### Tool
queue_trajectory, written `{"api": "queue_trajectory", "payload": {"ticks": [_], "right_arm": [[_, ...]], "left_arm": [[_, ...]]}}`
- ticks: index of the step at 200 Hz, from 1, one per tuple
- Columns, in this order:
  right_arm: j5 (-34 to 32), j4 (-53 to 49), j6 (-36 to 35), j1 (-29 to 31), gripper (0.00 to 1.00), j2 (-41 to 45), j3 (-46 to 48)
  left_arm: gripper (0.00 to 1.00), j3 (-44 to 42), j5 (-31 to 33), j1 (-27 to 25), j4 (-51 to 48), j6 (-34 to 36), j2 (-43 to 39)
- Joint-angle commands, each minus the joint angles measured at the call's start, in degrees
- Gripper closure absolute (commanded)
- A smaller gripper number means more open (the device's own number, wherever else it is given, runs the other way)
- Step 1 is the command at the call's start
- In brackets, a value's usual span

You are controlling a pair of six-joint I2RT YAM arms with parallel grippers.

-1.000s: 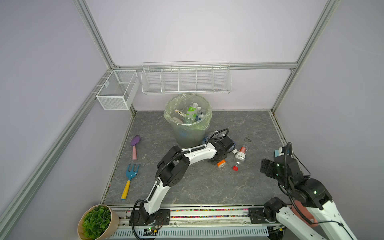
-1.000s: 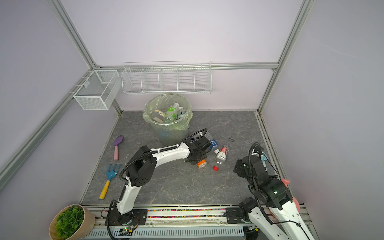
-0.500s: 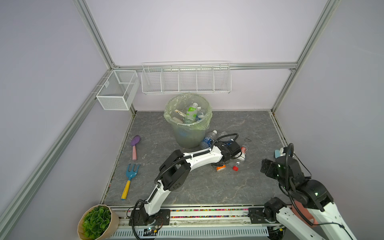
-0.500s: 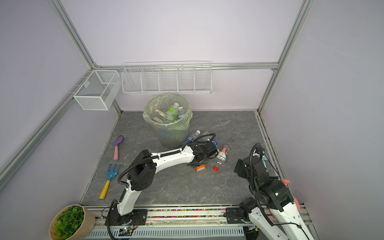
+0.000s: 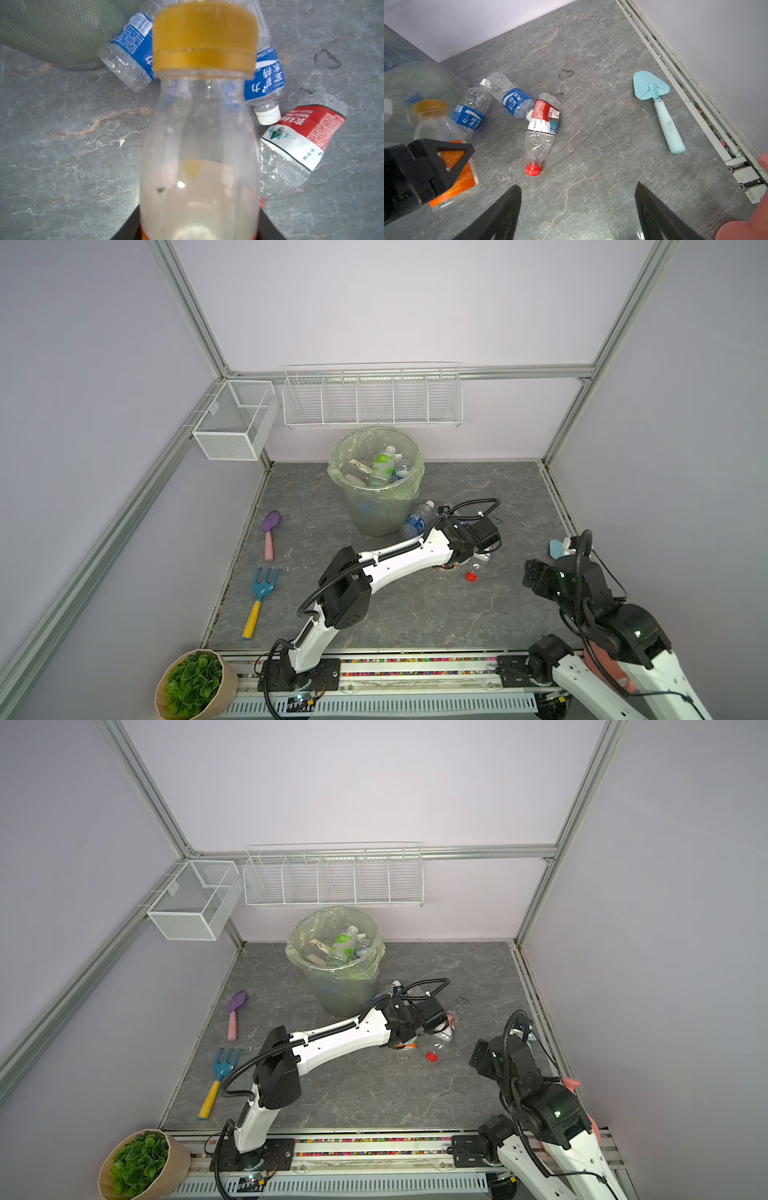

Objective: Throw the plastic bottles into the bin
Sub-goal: 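Lift the orange-label bottle with the left gripper toward the bin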

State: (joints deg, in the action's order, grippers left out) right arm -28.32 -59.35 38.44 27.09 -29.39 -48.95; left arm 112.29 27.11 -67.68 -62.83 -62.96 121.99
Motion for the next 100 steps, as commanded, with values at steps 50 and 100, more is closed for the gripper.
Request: {"api": "queue_trajectory", "payload": {"ticks": [50,100], "right_arm": [[2.4,0.0,1.4,-0.2,0.12,0.2,2.3],[3.1,0.8,2.0,-0.2,0.12,0.1,3.2]], "left_arm": [[1.00,-1.9,9.5,-1.1,0.0,5.5,-9.7],[1.00,-6.0,13.1,-1.4,4.8,9.9,-17.3]]}}
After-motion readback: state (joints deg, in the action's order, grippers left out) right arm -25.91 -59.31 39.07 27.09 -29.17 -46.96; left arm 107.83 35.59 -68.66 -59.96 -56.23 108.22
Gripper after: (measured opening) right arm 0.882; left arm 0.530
